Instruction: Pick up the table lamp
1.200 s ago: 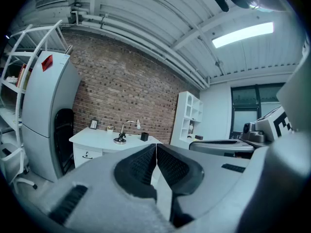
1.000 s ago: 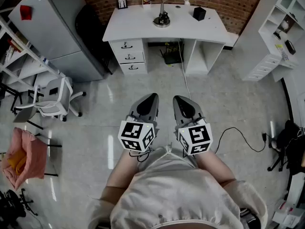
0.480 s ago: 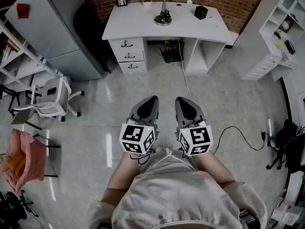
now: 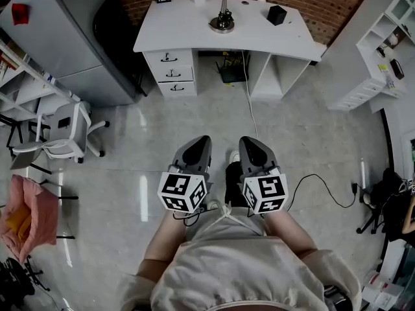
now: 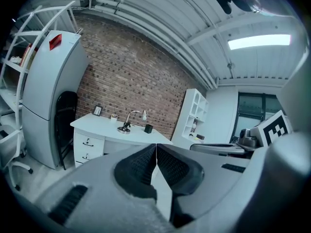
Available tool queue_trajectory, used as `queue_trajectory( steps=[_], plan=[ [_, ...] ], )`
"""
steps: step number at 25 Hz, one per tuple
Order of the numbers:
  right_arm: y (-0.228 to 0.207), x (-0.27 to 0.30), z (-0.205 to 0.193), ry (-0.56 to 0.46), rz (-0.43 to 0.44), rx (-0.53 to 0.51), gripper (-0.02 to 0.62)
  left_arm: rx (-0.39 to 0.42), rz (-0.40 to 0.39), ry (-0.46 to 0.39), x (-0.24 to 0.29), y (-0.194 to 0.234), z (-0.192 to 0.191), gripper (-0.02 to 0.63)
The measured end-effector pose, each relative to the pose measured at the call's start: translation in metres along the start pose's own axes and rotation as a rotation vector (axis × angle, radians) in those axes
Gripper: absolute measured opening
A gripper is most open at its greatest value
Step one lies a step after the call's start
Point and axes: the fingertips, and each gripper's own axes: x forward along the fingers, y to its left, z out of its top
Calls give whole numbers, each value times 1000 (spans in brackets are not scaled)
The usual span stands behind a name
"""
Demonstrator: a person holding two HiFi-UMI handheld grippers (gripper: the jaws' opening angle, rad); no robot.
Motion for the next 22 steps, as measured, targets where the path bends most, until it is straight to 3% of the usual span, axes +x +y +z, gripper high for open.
queue_trajectory(
  steps=[6,11,22],
  plan=[
    [-35,58,10,0,41,29,28,11,37,11,51,25,12,20],
    [-77,122,37,-8,73,41,28,33,48,-17,118,46,47,20],
    [-210,255,102,-20,71,10,28,58,69,-51,297,89,114,20]
  ],
)
